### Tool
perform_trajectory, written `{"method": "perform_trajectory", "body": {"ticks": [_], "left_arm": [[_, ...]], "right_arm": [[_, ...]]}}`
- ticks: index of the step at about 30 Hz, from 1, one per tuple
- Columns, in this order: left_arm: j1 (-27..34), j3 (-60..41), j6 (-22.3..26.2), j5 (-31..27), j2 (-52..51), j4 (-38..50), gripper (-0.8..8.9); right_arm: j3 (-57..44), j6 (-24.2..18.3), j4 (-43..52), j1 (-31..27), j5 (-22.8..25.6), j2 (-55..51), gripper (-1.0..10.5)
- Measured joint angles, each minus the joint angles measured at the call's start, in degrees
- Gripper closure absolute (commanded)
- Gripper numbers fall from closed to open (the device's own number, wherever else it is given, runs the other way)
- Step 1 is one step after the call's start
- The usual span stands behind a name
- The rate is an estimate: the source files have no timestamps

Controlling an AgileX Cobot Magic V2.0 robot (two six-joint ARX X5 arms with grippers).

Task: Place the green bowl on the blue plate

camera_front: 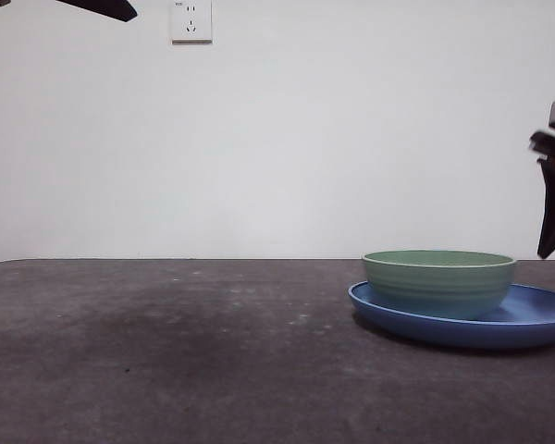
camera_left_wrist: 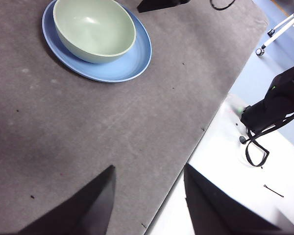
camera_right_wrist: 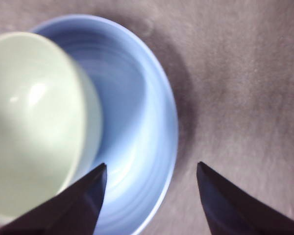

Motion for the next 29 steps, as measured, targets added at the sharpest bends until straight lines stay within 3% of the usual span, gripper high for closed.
{"method": "perform_trajectory", "body": {"ticks": [9, 20, 29], "left_arm": [[0.00, 0.00, 0.00, 0.00, 0.00, 0.00, 5.88], [0.00, 0.00, 0.00, 0.00, 0.00, 0.02, 5.88], [0.00, 0.00, -0.02, 0.00, 0.00, 0.02, 5.88]], "right_arm": [[0.00, 0.07, 4.61, 0.00, -1.36, 6.60, 7.1], [-0.04, 0.24, 7.17, 0.07, -1.68, 8.98, 9.3], [-0.04, 1.73, 7.28, 0.04, -1.31, 8.98, 9.3]]}}
